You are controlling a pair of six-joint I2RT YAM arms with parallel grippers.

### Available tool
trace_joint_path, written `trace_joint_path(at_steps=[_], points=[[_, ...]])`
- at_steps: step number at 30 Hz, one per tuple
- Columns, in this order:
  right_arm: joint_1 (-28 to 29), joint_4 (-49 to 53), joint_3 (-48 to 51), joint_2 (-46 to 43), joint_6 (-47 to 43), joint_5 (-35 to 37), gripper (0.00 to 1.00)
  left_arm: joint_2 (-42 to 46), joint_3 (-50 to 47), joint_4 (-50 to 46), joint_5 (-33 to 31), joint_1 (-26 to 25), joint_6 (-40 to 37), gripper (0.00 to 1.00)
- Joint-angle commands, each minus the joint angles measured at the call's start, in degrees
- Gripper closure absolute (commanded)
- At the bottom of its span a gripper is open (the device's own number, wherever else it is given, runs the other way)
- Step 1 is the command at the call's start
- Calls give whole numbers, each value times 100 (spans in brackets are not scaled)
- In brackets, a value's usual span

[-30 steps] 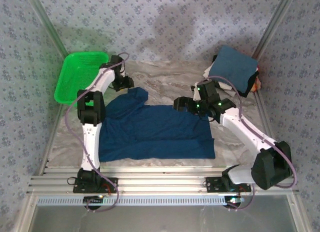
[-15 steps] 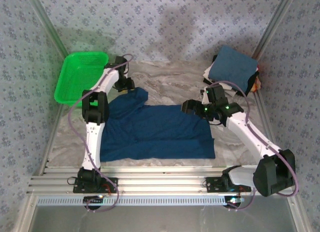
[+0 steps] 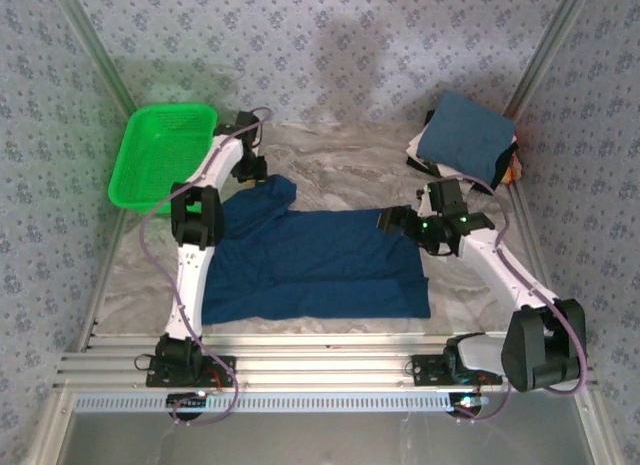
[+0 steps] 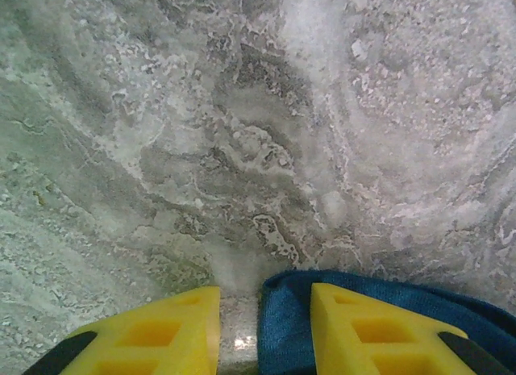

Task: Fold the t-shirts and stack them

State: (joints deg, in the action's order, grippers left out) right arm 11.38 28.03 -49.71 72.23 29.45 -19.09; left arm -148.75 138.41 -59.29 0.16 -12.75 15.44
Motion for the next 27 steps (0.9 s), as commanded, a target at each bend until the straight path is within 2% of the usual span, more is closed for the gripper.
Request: trace_joint_path(at_steps=[1, 11, 16, 19, 23, 27], points=[[-216, -158, 163, 134, -191, -172, 0, -480, 119, 208, 510, -359, -135, 68], [-746, -516, 167, 700, -325, -375, 0, -597, 161, 363, 447, -535, 108, 74], [-797, -543, 78, 974, -402, -376, 0, -629, 190, 248, 467, -500, 63, 88], [-840, -601, 90, 1099, -367, -344, 0, -574, 186, 186, 424, -467, 13, 100], [-908, -659, 24, 1273, -305, -178, 0, -325, 158, 85, 290, -345, -69, 100], [-1070, -229, -397, 1705, -237, 223, 0, 324, -221, 235, 177, -190, -179, 100]])
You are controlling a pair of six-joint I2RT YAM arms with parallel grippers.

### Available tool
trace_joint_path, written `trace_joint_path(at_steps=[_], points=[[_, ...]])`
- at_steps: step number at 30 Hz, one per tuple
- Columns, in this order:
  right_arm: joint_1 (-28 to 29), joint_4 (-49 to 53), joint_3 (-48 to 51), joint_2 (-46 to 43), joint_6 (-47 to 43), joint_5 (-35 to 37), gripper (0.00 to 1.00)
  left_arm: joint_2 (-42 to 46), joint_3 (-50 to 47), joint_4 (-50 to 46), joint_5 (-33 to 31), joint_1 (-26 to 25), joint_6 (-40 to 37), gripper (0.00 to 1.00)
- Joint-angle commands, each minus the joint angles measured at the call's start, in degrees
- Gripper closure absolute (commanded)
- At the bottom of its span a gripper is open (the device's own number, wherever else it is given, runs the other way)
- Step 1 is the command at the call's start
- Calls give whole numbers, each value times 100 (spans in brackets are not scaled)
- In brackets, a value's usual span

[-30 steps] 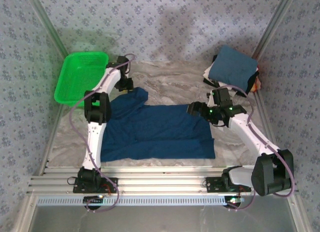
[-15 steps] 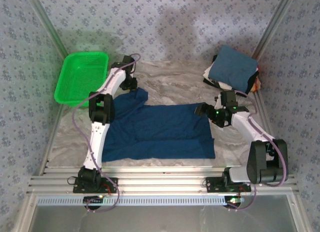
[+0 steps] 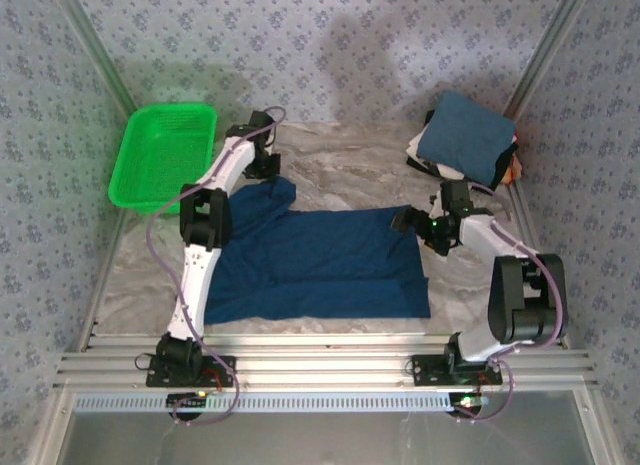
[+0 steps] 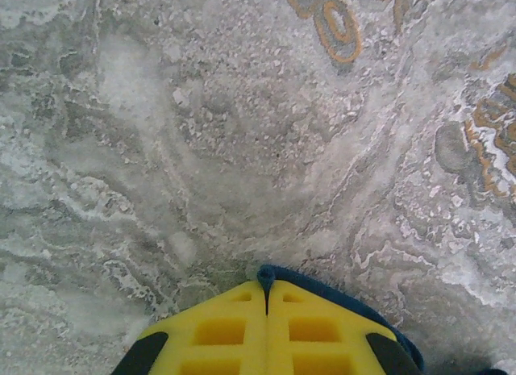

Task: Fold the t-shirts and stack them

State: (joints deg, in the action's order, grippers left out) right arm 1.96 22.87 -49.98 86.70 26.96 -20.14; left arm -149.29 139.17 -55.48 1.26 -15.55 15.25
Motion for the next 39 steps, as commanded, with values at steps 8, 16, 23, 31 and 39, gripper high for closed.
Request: trace_joint_path(at_steps=[8, 16, 23, 31, 39], points=[[-143, 427, -1462, 1416, -20, 631, 3, 1628, -1099, 250, 76, 301, -284, 100], [-46, 642, -2706, 2591, -279, 691, 18, 2276, -1490, 378, -2, 448, -312, 100], [48, 792, -3191, 3138, -634, 769, 35, 2594, -1707, 416, -4, 522, -318, 100], [173, 874, -3677, 3525, -910, 736, 48, 2685, -1813, 433, 50, 553, -280, 100], [352, 991, -4055, 3776, -982, 575, 53, 2770, -1963, 486, 94, 597, -259, 100]])
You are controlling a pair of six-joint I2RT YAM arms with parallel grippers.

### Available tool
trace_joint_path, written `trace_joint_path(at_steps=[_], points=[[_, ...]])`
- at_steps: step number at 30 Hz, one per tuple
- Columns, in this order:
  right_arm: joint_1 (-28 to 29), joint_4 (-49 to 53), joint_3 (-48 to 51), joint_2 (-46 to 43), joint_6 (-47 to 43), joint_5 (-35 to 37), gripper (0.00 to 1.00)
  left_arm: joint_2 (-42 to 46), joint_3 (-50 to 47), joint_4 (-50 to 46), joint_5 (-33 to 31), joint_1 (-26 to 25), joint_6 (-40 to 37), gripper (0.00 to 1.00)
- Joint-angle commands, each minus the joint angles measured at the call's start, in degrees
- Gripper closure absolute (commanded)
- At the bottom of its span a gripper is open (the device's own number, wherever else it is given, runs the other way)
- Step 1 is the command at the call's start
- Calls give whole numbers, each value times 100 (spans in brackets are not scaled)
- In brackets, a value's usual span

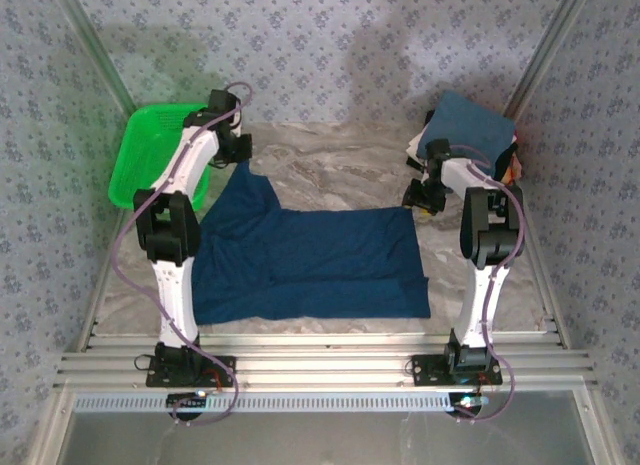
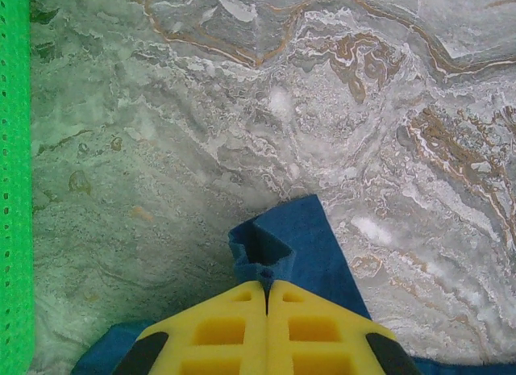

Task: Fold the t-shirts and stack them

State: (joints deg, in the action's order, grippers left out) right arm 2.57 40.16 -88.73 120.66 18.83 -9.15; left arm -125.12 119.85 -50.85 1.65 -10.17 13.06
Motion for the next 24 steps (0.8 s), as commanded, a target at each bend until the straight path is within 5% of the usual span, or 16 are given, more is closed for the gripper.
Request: trace_joint_path(at_steps=[1, 16, 24], points=[[313, -744, -189, 379, -162, -545, 53, 357, -40, 23, 56, 72, -36, 100], [463, -599, -433, 491, -116, -633, 55, 418, -93, 26, 156, 190, -40, 100], [450, -263, -395, 487, -101, -485, 64, 514, -299, 106, 204, 254, -39, 100]])
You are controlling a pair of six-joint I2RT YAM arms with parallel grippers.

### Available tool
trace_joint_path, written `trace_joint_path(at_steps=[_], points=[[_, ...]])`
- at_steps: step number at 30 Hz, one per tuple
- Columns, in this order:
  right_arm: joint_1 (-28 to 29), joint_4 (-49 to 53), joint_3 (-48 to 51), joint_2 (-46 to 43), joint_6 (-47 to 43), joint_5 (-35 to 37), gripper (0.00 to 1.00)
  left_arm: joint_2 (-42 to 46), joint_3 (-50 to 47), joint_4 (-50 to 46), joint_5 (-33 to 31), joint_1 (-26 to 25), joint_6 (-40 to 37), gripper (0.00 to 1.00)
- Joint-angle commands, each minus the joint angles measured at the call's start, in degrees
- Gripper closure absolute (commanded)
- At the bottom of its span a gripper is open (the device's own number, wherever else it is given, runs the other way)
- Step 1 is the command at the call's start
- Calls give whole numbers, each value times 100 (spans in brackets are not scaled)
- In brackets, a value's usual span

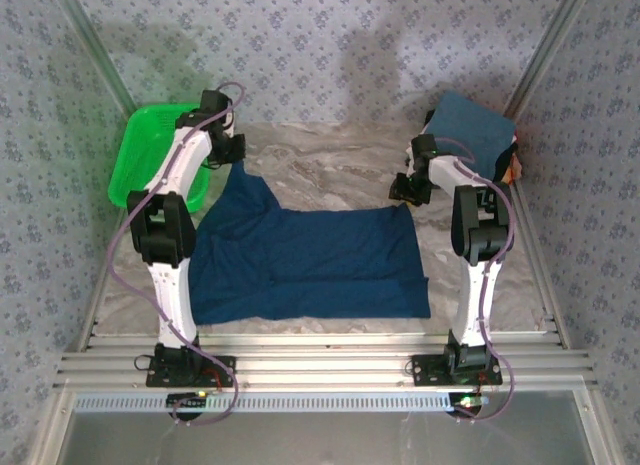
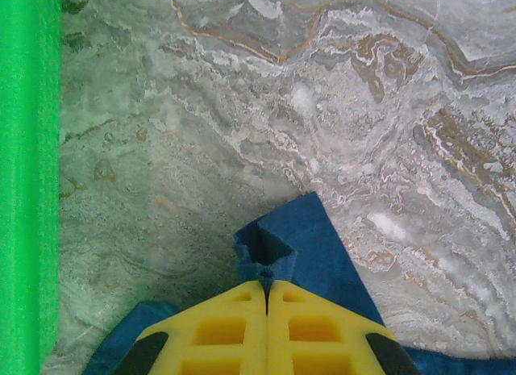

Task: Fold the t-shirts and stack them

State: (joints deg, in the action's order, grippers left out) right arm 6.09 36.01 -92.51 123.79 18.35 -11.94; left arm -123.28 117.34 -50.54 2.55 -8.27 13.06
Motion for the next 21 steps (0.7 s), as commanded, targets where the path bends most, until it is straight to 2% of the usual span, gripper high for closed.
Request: trace_joint_path(at_steps=[1, 8, 12, 14, 16, 21], points=[[93, 139, 4, 156, -44, -182, 65, 353, -78, 81, 123, 76, -40, 100], [60, 108, 75, -16, 19, -67, 82, 540, -274, 148, 131, 228, -22, 100], [37, 132, 88, -87, 20, -71, 87, 669, -406, 183, 143, 325, -14, 100], [24, 138, 108, -112, 14, -86, 85, 718, -469, 194, 158, 354, -7, 100], [-6, 134, 152, -144, -6, -119, 77, 757, -523, 215, 176, 370, -5, 100], [-118, 117, 281, -247, -45, -192, 67, 841, -715, 253, 176, 379, 5, 100]])
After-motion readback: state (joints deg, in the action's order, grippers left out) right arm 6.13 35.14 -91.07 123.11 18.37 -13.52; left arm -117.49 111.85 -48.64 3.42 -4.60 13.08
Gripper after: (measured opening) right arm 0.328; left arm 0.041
